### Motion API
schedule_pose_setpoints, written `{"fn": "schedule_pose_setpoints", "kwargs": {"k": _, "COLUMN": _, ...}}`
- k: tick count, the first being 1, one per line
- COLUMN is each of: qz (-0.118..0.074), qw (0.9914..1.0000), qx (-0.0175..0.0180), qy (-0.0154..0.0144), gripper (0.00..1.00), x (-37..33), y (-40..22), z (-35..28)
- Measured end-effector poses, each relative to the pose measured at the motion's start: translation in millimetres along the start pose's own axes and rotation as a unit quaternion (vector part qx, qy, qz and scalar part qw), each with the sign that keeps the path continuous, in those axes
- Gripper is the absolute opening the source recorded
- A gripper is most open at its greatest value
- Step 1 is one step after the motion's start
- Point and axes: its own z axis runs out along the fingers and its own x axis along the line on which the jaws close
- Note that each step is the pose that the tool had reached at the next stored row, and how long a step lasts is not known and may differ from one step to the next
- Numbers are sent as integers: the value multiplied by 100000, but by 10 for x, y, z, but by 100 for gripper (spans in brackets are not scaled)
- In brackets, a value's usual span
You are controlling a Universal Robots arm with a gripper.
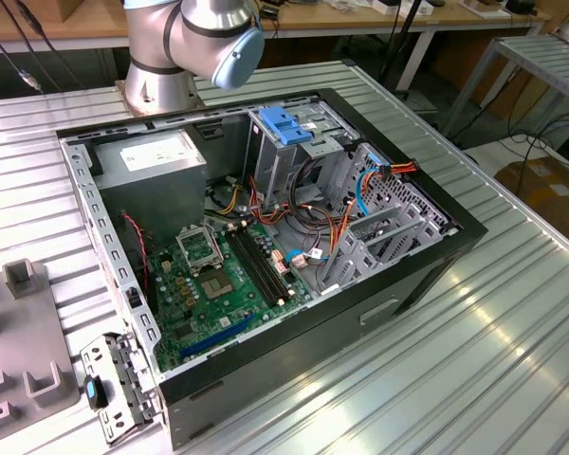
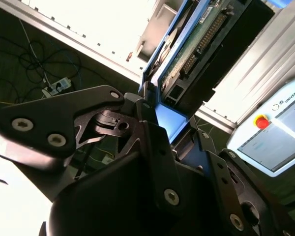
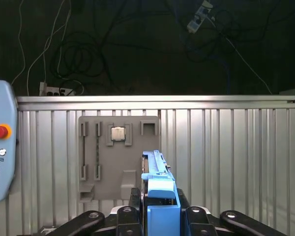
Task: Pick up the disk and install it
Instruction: 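Pick up the disk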
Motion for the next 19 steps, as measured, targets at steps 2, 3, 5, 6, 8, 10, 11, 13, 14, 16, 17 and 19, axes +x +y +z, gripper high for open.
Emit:
{"fn": "schedule_pose_setpoints", "kwargs": {"k": 2, "qz": 0, "qw": 100000, "qx": 4, "qy": -4, "gripper": 37, "x": 0, "y": -34, "z": 0}}
{"fn": "schedule_pose_setpoints", "kwargs": {"k": 3, "qz": 3, "qw": 100000, "qx": 8, "qy": -4, "gripper": 37, "x": 0, "y": -52, "z": 0}}
{"fn": "schedule_pose_setpoints", "kwargs": {"k": 5, "qz": 0, "qw": 100000, "qx": 3, "qy": -2, "gripper": 37, "x": 2, "y": -84, "z": 0}}
{"fn": "schedule_pose_setpoints", "kwargs": {"k": 6, "qz": -1, "qw": 100000, "qx": 3, "qy": -4, "gripper": 37, "x": 2, "y": -100, "z": 0}}
{"fn": "schedule_pose_setpoints", "kwargs": {"k": 8, "qz": 2, "qw": 100000, "qx": 0, "qy": -1, "gripper": 37, "x": 4, "y": -136, "z": 0}}
{"fn": "schedule_pose_setpoints", "kwargs": {"k": 10, "qz": 1, "qw": 100000, "qx": 4, "qy": -3, "gripper": 37, "x": 6, "y": -181, "z": 0}}
{"fn": "schedule_pose_setpoints", "kwargs": {"k": 11, "qz": 0, "qw": 100000, "qx": 7, "qy": -5, "gripper": 37, "x": 7, "y": -204, "z": 0}}
{"fn": "schedule_pose_setpoints", "kwargs": {"k": 13, "qz": 1, "qw": 100000, "qx": 7, "qy": -5, "gripper": 37, "x": 7, "y": -256, "z": 0}}
{"fn": "schedule_pose_setpoints", "kwargs": {"k": 14, "qz": 1, "qw": 100000, "qx": 3, "qy": -3, "gripper": 37, "x": 10, "y": -274, "z": -1}}
{"fn": "schedule_pose_setpoints", "kwargs": {"k": 16, "qz": 2, "qw": 100000, "qx": 3, "qy": -1, "gripper": 37, "x": 16, "y": -301, "z": -1}}
{"fn": "schedule_pose_setpoints", "kwargs": {"k": 17, "qz": 1, "qw": 100000, "qx": 6, "qy": -4, "gripper": 37, "x": 18, "y": -311, "z": -1}}
{"fn": "schedule_pose_setpoints", "kwargs": {"k": 19, "qz": 0, "qw": 100000, "qx": 7, "qy": -4, "gripper": 37, "x": 23, "y": -335, "z": -1}}
